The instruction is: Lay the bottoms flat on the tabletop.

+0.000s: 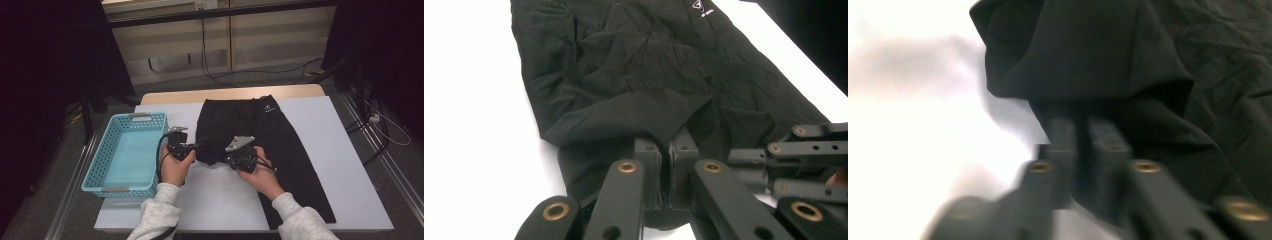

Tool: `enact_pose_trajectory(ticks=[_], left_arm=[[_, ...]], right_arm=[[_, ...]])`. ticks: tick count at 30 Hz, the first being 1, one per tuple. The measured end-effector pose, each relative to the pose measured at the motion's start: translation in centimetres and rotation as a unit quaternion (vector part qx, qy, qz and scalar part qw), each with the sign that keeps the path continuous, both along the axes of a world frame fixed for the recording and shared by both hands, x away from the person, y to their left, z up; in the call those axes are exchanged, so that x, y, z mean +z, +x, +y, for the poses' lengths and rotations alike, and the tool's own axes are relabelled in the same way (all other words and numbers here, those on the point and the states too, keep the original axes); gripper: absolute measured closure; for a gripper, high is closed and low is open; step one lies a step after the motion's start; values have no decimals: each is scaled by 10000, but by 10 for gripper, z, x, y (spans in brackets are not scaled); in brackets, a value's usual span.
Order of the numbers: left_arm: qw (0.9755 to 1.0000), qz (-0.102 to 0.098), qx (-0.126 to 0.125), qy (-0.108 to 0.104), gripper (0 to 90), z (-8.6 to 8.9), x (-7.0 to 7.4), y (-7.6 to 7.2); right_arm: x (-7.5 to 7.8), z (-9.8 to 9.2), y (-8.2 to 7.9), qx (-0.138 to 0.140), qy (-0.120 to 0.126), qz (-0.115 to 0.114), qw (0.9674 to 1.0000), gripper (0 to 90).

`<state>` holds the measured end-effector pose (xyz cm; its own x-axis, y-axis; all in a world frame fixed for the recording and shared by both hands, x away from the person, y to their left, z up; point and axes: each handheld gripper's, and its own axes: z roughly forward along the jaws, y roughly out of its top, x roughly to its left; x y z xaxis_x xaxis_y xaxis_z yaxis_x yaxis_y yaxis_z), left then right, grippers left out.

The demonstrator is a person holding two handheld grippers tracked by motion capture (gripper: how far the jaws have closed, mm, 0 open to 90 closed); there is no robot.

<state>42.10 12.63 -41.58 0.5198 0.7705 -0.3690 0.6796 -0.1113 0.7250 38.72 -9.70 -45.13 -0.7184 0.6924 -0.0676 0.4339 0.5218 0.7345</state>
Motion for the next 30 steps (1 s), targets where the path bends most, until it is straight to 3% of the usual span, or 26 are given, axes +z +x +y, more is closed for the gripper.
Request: enact_pose_trajectory(ticks=[5,11,13,16,18,24,28,30], left_arm=[[9999,-90,12,-66,871,3,5,1],[9995,-151,-175,-226,838,-3,9,6],[9994,-143,-220,-214,812,-6,7,6],[9993,-180,-265,-180,694,-8,2,5],[9992,-303,-267,-29,534,-8,-1,4],[9969,-432,-374,546,298,-3,-11,-9],[9945,-412,-377,885,272,2,-25,-12],[9940,-365,-374,962,281,3,-33,-12]], right_arm=[[12,-11,-1,-4,126,-109,9999,897],[22,-38,9,-672,601,-157,9958,898],[17,-46,17,-976,759,44,9923,898],[5,-48,25,-1093,476,258,9925,896],[1,-47,27,-1130,415,343,9921,896],[-5,-46,30,-1173,318,421,9917,892],[-4,-45,30,-1152,239,366,9924,839],[-3,-45,28,-1187,277,359,9919,738]])
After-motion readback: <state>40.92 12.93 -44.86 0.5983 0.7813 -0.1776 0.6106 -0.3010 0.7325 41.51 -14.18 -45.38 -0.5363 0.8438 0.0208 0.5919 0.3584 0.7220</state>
